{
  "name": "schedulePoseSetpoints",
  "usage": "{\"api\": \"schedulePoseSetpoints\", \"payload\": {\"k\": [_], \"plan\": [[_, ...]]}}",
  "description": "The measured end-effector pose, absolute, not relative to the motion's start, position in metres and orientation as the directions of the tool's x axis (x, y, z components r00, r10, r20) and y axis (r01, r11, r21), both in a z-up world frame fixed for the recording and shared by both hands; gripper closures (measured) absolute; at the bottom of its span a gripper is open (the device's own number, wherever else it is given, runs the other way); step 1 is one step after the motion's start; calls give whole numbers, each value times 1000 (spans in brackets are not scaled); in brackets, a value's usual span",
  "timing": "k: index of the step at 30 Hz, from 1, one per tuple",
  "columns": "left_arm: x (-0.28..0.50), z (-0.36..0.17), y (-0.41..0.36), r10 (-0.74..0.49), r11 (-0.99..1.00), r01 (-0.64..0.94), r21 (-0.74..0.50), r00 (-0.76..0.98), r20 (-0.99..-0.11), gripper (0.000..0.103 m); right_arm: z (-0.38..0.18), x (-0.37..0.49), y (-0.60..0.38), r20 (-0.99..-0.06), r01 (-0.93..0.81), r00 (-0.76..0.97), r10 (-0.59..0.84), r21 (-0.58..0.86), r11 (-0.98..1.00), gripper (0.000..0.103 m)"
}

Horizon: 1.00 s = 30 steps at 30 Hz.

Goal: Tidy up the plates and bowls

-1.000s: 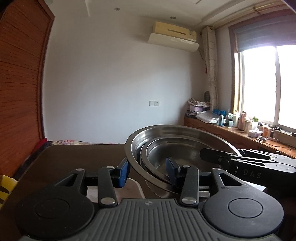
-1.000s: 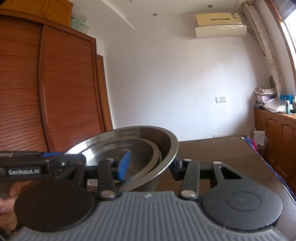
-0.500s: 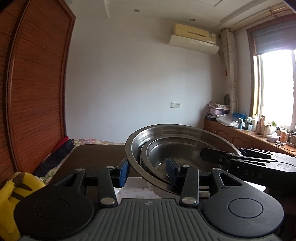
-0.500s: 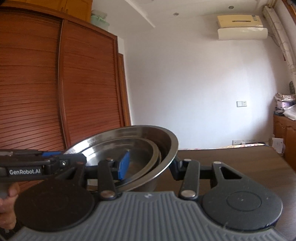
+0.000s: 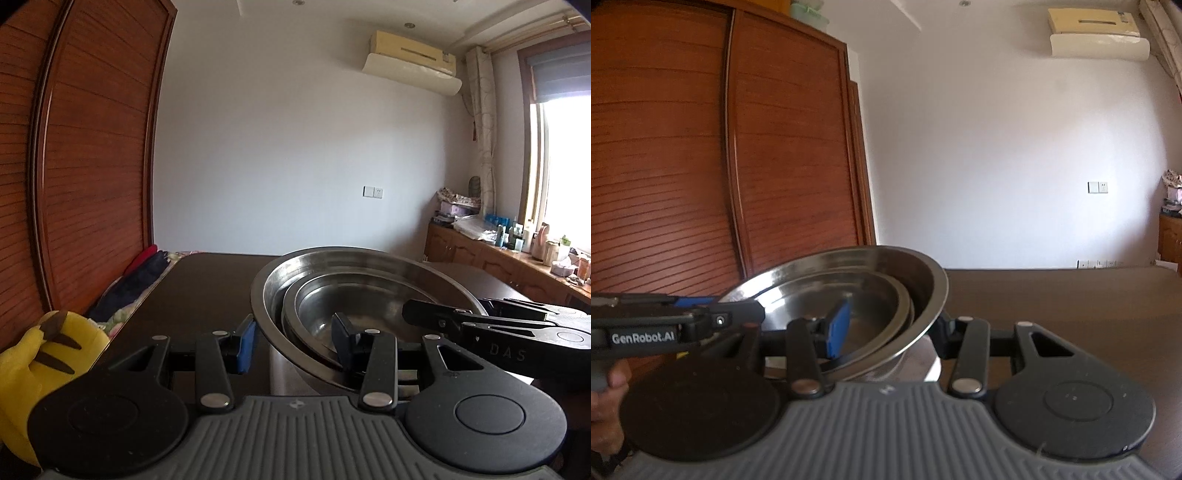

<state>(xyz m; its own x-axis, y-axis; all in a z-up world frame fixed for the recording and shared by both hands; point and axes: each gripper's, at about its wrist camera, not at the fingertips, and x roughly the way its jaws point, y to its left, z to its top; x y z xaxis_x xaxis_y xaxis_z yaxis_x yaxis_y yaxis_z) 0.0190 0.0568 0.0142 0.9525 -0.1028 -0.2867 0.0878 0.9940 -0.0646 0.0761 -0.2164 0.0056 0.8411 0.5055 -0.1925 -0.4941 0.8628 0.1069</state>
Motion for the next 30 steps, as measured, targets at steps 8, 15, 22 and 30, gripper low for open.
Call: {"api": "schedulePoseSetpoints", "payload": {"k": [8,15,22,30], "plan": [[24,7,57,-105,994,86,-74,946,-308,31,-2,79,-210,-223,-494,833,506,114,862,55],[26,4,55,-104,994,86,-72,943,-315,31,-4,80,-210,-238,-483,835,496,115,868,55],[28,3,52,-99,995,85,-60,944,-314,31,-2,83,-208,-240,-483,832,500,131,866,55],[26,1,53,-87,996,75,-52,951,-297,25,-2,82,-203,-229,-480,841,491,103,871,41]]}}
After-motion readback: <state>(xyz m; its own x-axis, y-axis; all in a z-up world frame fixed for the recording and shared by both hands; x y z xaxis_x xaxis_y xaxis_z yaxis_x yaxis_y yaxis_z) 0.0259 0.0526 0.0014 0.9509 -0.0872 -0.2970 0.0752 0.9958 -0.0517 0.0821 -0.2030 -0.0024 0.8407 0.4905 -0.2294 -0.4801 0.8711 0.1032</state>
